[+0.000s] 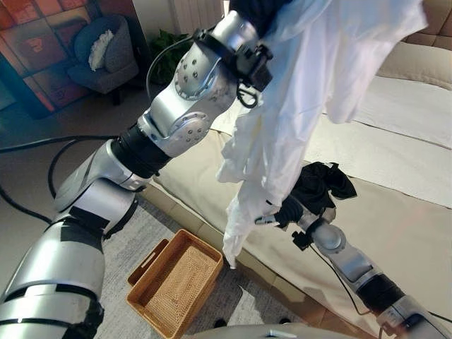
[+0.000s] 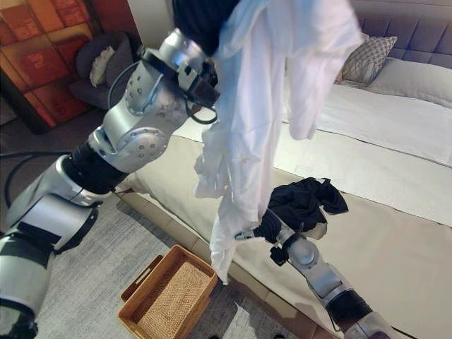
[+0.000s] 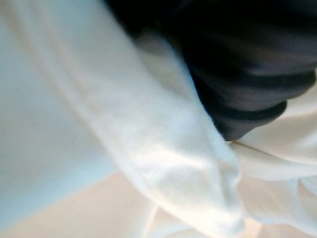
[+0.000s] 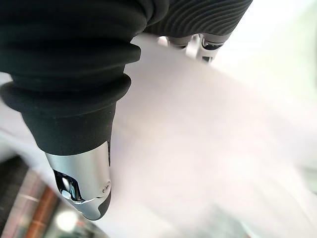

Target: Pick up clothes into the bucket

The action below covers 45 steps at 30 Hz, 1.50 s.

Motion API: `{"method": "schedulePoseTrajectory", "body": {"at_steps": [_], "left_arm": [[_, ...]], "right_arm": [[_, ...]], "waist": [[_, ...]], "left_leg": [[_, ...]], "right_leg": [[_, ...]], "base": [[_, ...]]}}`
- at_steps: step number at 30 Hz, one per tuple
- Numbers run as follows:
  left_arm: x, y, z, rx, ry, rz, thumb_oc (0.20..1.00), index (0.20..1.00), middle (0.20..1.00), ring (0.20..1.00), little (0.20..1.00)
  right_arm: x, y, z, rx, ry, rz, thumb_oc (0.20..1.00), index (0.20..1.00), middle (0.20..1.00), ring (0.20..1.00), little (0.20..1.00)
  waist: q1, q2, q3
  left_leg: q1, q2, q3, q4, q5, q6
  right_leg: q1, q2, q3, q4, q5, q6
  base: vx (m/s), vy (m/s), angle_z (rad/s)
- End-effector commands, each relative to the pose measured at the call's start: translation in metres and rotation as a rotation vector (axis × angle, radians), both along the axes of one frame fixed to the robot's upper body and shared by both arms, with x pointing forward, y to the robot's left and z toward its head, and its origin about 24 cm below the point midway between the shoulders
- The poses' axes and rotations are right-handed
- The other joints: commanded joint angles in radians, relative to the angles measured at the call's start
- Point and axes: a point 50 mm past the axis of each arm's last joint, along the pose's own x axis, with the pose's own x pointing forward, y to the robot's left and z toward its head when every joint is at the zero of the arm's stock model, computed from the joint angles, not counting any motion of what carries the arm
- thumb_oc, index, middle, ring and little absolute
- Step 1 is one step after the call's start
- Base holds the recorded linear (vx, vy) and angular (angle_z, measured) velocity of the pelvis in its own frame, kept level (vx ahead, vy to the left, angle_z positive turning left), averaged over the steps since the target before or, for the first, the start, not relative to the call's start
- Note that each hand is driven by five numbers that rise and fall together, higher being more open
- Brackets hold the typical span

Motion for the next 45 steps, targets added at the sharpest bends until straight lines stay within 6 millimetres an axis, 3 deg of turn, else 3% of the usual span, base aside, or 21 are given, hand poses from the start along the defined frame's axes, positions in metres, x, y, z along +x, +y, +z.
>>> {"method": "schedulePoseTrajectory", "body": {"at_steps": [1, 10, 19, 20, 21, 22, 23, 28, 32, 34, 39, 40, 43, 45], "left_arm": [[-0.024, 0.007, 0.067, -0.213, -0.177, -0.015, 0.2, 0.2, 0.2, 0.2, 0.2], [-0.027, 0.004, 0.067, -0.245, -0.173, -0.035, 0.2, 0.2, 0.2, 0.2, 0.2], [-0.019, 0.021, 0.063, -0.282, -0.162, 0.021, 0.2, 0.2, 0.2, 0.2, 0.2], [-0.017, 0.025, 0.061, -0.285, -0.157, 0.035, 0.2, 0.2, 0.2, 0.2, 0.2], [-0.011, 0.034, 0.059, -0.279, -0.157, 0.083, 0.2, 0.2, 0.2, 0.2, 0.2], [-0.011, 0.034, 0.059, -0.279, -0.157, 0.083, 0.2, 0.2, 0.2, 0.2, 0.2], [-0.006, 0.044, 0.056, -0.284, -0.145, 0.119, 0.2, 0.2, 0.2, 0.2, 0.2], [0.004, 0.067, 0.05, -0.27, -0.148, 0.224, 0.2, 0.2, 0.2, 0.2, 0.2], [0.018, 0.102, 0.04, -0.239, -0.14, 0.394, 0.2, 0.2, 0.2, 0.2, 0.2], [0.02, 0.11, 0.038, -0.232, -0.142, 0.431, 0.2, 0.2, 0.2, 0.2, 0.2], [0.03, 0.16, 0.022, -0.225, -0.119, 0.637, 0.2, 0.2, 0.2, 0.2, 0.2], [0.03, 0.16, 0.021, -0.225, -0.117, 0.637, 0.2, 0.2, 0.2, 0.2, 0.2], [0.034, 0.192, 0.003, -0.232, -0.07, 0.762, 0.2, 0.2, 0.2, 0.2, 0.2], [0.035, 0.197, -0.002, -0.226, -0.061, 0.783, 0.2, 0.2, 0.2, 0.2, 0.2]], "right_arm": [[-0.001, 0.015, 0.008, 0.033, -0.04, 0.056, 1.0, 1.0, 1.0, 1.0, 1.0], [0.001, 0.038, 0.004, 0.174, 0.029, 0.07, 1.0, 1.0, 1.0, 1.0, 1.0], [0.004, 0.049, 0.015, 0.398, 0.042, 0.016, 1.0, 1.0, 1.0, 1.0, 1.0], [0.004, 0.049, 0.017, 0.418, 0.038, 0.009, 0.771, 0.771, 0.771, 0.771, 0.771], [0.004, 0.048, 0.02, 0.449, 0.03, -0.002, 0.36, 0.36, 0.36, 0.36, 0.36], [0.003, 0.048, 0.02, 0.449, 0.03, -0.002, 0.36, 0.36, 0.36, 0.36, 0.36], [0.003, 0.047, 0.021, 0.476, 0.029, -0.013, 0.2, 0.2, 0.2, 0.2, 0.2], [0.003, 0.045, 0.026, 0.511, 0.013, -0.028, 0.2, 0.2, 0.2, 0.2, 0.2], [0.003, 0.036, 0.029, 0.531, -0.007, -0.062, 0.2, 0.2, 0.2, 0.2, 0.2], [0.003, 0.033, 0.03, 0.539, -0.01, -0.071, 0.2, 0.2, 0.2, 0.2, 0.2], [0.004, 0.014, 0.041, 0.581, -0.075, -0.131, 0.2, 0.2, 0.2, 0.2, 0.2], [0.003, 0.014, 0.041, 0.581, -0.073, -0.132, 0.2, 0.2, 0.2, 0.2, 0.2], [0.005, -0.004, 0.056, 0.644, -0.144, -0.194, 0.2, 0.2, 0.2, 0.2, 0.2], [0.005, -0.008, 0.059, 0.661, -0.161, -0.208, 0.2, 0.2, 0.2, 0.2, 0.2]], "waist": [[0.024, -0.031, -0.04], [0.027, -0.023, -0.037], [0.032, -0.006, -0.028], [0.032, -0.004, -0.026], [0.033, 0.0, -0.023], [0.033, 0.0, -0.023], [0.034, 0.002, -0.02], [0.04, 0.003, -0.014], [0.046, -0.001, -0.005], [0.048, -0.001, -0.005], [0.05, -0.009, -0.002], [0.051, -0.008, -0.004], [0.049, -0.016, -0.004], [0.048, -0.016, -0.005]], "left_leg": [[0.032, -0.016, 0.009, 0.065, -0.121, 0.02], [0.034, -0.015, 0.009, 0.063, -0.121, 0.021], [0.031, -0.017, 0.021, 0.064, -0.121, 0.023], [0.03, -0.018, 0.023, 0.066, -0.122, 0.023], [0.03, -0.019, 0.027, 0.066, -0.123, 0.024], [0.03, -0.019, 0.027, 0.066, -0.123, 0.024], [0.028, -0.02, 0.031, 0.069, -0.123, 0.025], [0.023, -0.02, 0.043, 0.073, -0.125, 0.025], [0.02, -0.019, 0.06, 0.076, -0.129, 0.027], [0.026, -0.017, 0.065, 0.074, -0.137, 0.028], [0.024, -0.011, 0.091, 0.075, -0.133, 0.027], [0.03, -0.01, 0.091, 0.072, -0.14, 0.027], [0.032, -0.006, 0.101, 0.071, -0.134, 0.026], [0.04, -0.003, 0.101, 0.068, -0.142, 0.024]], "right_leg": [[-0.039, -0.037, 0.019, 0.121, -0.047, 0.034], [-0.036, -0.036, 0.02, 0.115, -0.046, 0.033], [-0.042, -0.04, 0.022, 0.112, -0.04, 0.037], [-0.042, -0.04, 0.022, 0.112, -0.04, 0.038], [-0.044, -0.041, 0.023, 0.113, -0.039, 0.038], [-0.045, -0.041, 0.024, 0.114, -0.039, 0.039], [-0.047, -0.043, 0.024, 0.115, -0.038, 0.039], [-0.054, -0.043, 0.029, 0.115, -0.034, 0.042], [-0.068, -0.044, 0.041, 0.124, -0.031, 0.047], [-0.064, -0.042, 0.043, 0.126, -0.038, 0.048], [-0.079, -0.04, 0.056, 0.127, -0.028, 0.051], [-0.074, -0.039, 0.056, 0.127, -0.036, 0.052], [-0.08, -0.037, 0.059, 0.129, -0.031, 0.052], [-0.073, -0.035, 0.059, 0.128, -0.04, 0.053]], "base": [[0.0, 0.0, 0.0], [0.0, 0.0, 0.0], [0.0, 0.0, 0.0], [0.0, 0.0, 0.0], [0.0, 0.0, 0.0], [0.0, 0.0, 0.0], [0.0, 0.0, 0.0], [0.0, 0.0, 0.0], [0.01, 0.004, -0.05], [0.03, 0.003, -0.15], [0.0, 0.006, -0.17], [0.05, 0.006, -0.14], [0.02, -0.003, -0.17], [0.03, 0.0, -0.08]]}}
